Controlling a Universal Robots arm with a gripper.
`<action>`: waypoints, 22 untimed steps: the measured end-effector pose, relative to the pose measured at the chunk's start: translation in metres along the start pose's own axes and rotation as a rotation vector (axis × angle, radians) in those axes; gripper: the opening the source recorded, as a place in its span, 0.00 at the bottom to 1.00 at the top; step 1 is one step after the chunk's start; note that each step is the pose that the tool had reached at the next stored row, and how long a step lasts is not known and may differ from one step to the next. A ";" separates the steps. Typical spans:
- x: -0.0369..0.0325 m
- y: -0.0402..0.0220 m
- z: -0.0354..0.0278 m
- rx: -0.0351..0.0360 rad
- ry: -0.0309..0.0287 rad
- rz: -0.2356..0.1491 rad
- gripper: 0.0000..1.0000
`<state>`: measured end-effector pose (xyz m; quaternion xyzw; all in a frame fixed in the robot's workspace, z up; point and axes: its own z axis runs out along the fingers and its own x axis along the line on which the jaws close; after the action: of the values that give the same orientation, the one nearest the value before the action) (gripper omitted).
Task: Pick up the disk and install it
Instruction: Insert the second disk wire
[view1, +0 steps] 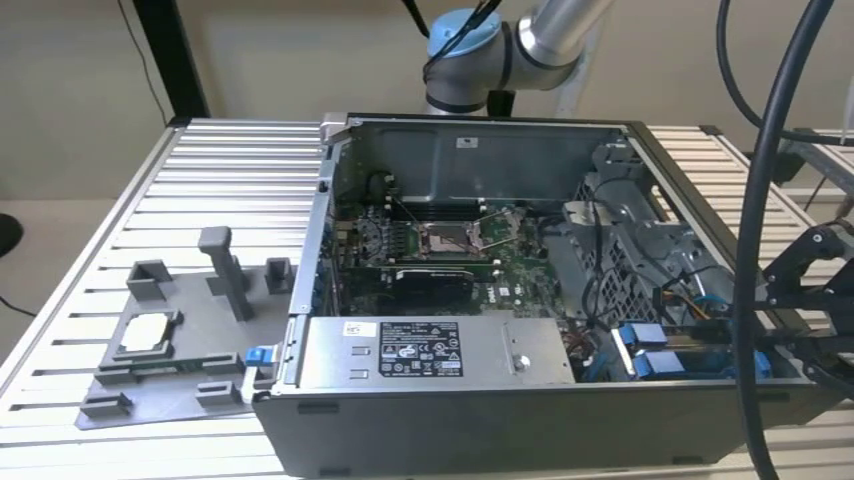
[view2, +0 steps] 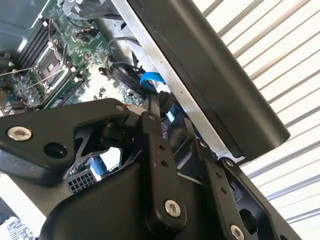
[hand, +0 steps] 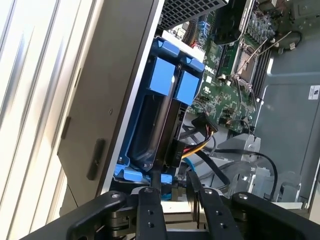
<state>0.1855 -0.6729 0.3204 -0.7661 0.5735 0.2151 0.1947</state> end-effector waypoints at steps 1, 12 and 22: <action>0.0000 0.0000 0.0000 0.0000 0.0001 0.000 1.00; -0.0021 -0.0001 -0.0025 0.0028 -0.0115 -0.001 1.00; -0.0011 0.0002 -0.0032 -0.0167 -0.0324 0.057 1.00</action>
<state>0.1853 -0.6738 0.3237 -0.7476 0.5899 0.2377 0.1914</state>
